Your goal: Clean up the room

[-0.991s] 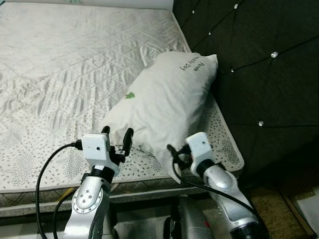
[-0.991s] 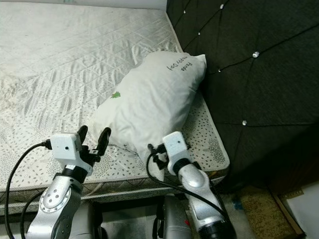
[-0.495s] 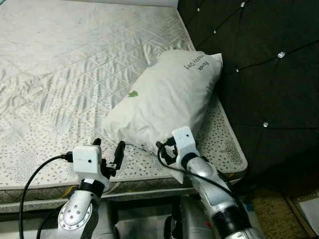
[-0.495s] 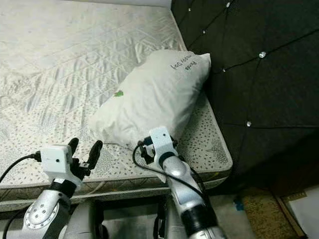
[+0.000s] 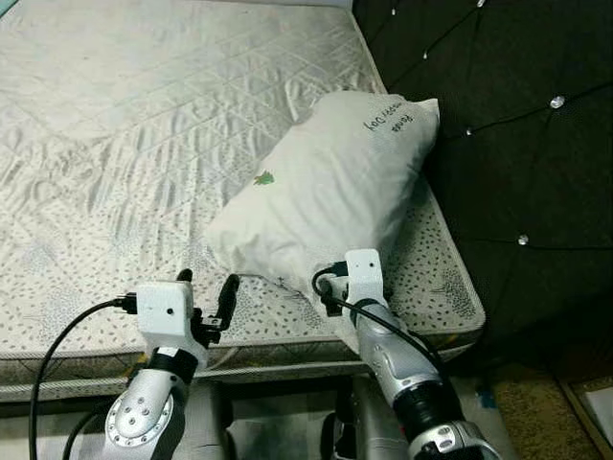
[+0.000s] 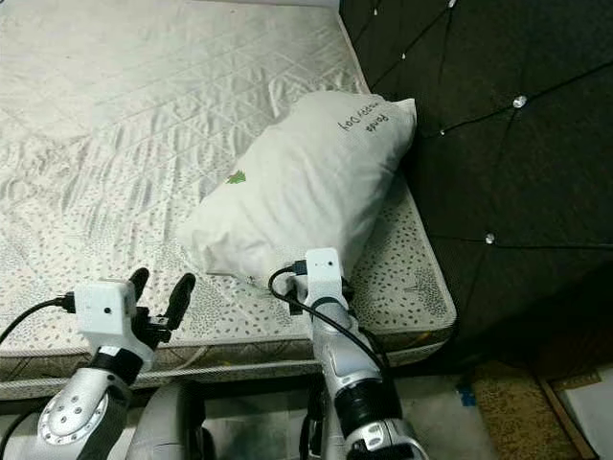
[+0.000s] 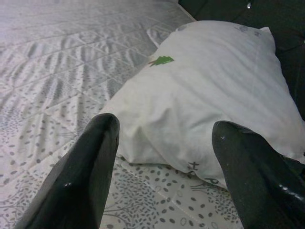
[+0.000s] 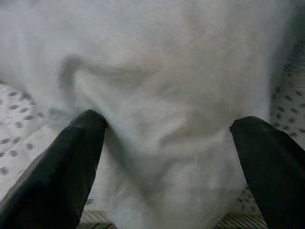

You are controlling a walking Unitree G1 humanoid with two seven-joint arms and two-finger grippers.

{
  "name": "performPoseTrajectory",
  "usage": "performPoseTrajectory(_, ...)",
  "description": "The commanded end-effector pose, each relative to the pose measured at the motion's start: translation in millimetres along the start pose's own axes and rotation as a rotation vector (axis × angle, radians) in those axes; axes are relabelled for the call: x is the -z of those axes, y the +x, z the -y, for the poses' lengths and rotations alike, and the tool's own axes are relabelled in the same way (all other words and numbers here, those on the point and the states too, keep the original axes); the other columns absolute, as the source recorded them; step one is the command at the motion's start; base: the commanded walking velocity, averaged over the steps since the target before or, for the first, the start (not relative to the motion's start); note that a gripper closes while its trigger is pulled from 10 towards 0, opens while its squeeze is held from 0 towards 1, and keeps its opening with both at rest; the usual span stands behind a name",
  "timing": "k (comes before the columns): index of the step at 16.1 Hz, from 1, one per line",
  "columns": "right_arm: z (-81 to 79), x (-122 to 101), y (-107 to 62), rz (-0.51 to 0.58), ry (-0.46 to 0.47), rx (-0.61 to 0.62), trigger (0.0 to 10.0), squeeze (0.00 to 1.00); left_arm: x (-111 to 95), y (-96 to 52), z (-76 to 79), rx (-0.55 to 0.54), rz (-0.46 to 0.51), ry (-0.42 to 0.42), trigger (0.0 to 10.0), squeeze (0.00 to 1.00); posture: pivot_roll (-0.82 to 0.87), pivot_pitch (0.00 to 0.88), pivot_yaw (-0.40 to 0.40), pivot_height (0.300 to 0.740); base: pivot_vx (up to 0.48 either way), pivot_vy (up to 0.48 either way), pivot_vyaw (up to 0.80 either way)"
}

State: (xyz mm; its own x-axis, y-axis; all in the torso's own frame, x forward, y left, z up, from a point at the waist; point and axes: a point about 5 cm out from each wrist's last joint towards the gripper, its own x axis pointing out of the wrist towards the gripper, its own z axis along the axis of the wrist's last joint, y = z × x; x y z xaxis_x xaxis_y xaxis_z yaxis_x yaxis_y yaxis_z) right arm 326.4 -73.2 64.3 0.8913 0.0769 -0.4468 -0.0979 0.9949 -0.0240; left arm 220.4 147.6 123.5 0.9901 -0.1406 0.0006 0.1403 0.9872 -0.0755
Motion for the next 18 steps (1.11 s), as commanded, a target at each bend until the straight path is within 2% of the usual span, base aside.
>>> performPoseTrajectory(1,1.1,0.4,1.7,-0.006,-0.001,0.028,10.0,0.0,0.5,-2.8,1.3,0.003,-0.012,0.004,10.0,0.0,0.12,0.228,-0.088,0.626,0.0,0.0,0.0)
performPoseTrajectory(6,-5.1,-3.6,7.6,-0.012,0.001,0.062,10.0,0.0,-0.6,-1.8,4.7,0.002,-0.012,0.0,10.0,0.0,0.13,0.221,-0.089,0.626,0.0,0.0,0.0)
performPoseTrajectory(7,-12.2,-2.3,8.2,-0.019,-0.01,0.039,10.0,0.0,-0.5,-1.2,4.6,0.002,-0.011,0.0,10.0,0.0,0.13,0.218,-0.09,0.626,0.0,0.0,0.0)
performPoseTrajectory(8,-21.7,-3.5,8.2,0.0,-0.022,0.004,0.0,0.0,-1.4,0.2,4.7,0.002,-0.007,0.0,10.0,0.0,0.13,0.215,-0.09,0.626,0.0,0.0,0.0)
performPoseTrajectory(13,-51.8,-4.5,7.3,0.014,-0.046,-0.102,0.0,0.0,-4.5,4.7,6.1,0.003,0.009,0.002,10.0,0.0,0.15,0.19,-0.092,0.626,0.0,0.0,0.0)
performPoseTrajectory(18,-59.2,5.0,7.2,-0.043,0.036,-0.135,0.0,0.0,-7.5,8.5,5.8,-0.001,0.025,0.003,10.0,0.0,0.16,0.179,-0.095,0.626,0.0,0.0,0.0)
